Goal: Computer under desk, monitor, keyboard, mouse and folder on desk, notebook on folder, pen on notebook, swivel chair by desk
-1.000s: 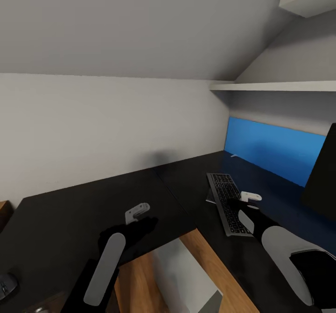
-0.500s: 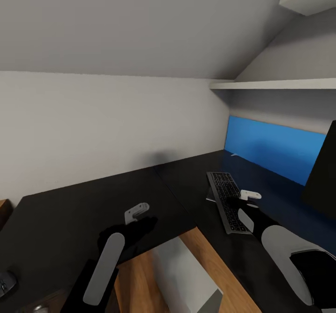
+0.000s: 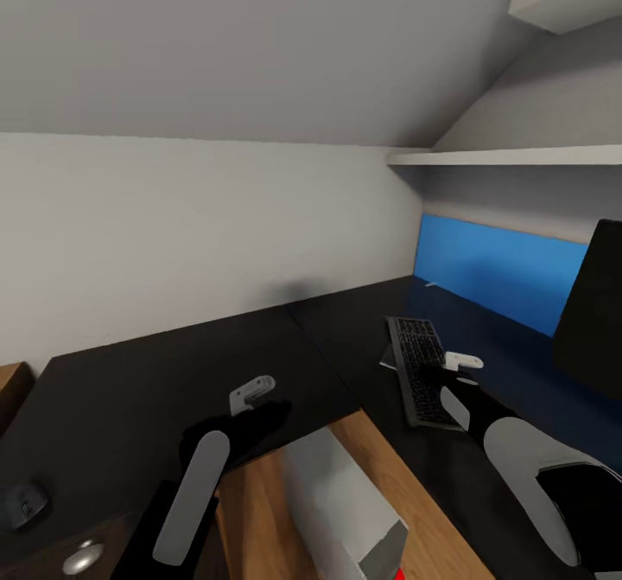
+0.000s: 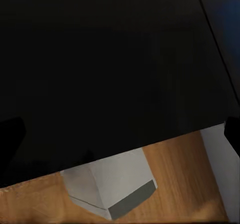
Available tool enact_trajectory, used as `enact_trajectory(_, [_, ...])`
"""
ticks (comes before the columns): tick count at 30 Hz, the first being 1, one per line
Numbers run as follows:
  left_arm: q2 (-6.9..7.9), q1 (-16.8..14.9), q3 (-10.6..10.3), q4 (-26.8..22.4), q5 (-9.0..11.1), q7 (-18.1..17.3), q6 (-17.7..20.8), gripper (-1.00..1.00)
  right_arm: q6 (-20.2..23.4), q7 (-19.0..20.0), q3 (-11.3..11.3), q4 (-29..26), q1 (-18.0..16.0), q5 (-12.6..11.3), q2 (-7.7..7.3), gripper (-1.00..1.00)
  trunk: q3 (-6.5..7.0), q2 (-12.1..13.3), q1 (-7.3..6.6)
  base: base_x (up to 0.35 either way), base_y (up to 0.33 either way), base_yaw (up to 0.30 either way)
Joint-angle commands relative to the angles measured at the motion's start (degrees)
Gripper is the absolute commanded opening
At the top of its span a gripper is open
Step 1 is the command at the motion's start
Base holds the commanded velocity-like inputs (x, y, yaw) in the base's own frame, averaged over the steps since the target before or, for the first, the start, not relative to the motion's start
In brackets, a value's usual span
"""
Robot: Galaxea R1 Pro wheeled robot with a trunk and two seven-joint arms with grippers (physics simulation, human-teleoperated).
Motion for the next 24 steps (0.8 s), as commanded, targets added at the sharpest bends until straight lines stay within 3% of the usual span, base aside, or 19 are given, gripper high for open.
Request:
enact_trajectory(1, [0.0,-0.1,0.0,-0.1,0.6,0.6,0.1,1.0,0.3,-0.3,0.5,1.8,0.0,-0.6,-0.07,1.0,-0.07,0.0,-0.02,-0.103,0.0,0.0])
enact_trajectory(10, [0.0,-0.1,0.0,-0.1,0.6,0.6,0.1,1.0,0.3,-0.3,0.5,1.8,0.0,-0.6,-0.12,1.0,-0.07,0.0,-0.02,-0.045,0.0,0.0])
enact_trajectory(24, [0.0,-0.1,0.8,-0.1,0.6,0.6,0.1,1.0,0.1,-0.6,0.5,1.8,0.0,-0.6,-0.18,1.0,-0.07,0.0,-0.02,-0.174,0.0,0.0])
